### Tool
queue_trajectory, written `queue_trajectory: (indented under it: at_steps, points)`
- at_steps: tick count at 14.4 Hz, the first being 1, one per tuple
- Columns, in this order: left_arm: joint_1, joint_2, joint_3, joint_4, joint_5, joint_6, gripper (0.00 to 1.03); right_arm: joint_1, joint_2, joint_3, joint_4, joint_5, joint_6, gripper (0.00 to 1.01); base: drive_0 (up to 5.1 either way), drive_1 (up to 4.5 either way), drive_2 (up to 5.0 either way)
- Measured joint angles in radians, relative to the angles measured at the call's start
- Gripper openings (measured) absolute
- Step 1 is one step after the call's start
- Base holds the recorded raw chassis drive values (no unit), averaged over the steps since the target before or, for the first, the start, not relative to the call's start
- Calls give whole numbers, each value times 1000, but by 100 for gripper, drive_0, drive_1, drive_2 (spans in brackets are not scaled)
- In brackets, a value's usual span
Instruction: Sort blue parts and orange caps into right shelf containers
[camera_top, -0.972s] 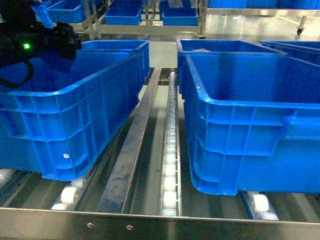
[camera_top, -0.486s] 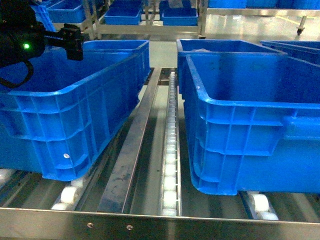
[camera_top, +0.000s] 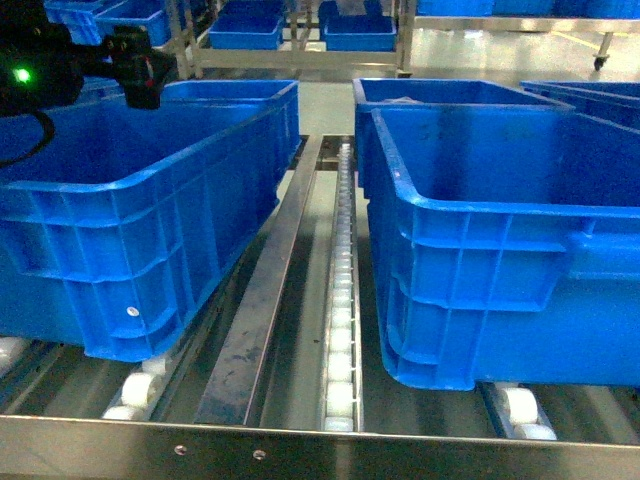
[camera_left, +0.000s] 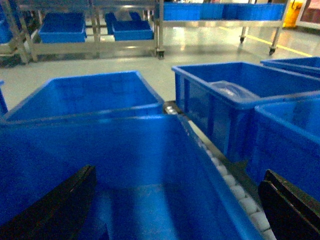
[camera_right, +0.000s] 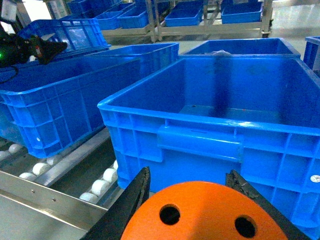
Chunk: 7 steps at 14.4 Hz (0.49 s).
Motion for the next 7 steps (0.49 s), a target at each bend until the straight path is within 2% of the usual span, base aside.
queue_trajectory:
  at_steps: [4, 7]
  points:
    - [15, -131, -101, 5, 64, -72, 98, 0, 0, 0, 0, 0, 0, 41, 0, 0, 0]
    - [37, -225, -175, 12, 106, -99, 98, 0, 0, 0, 0, 0, 0, 41, 0, 0, 0]
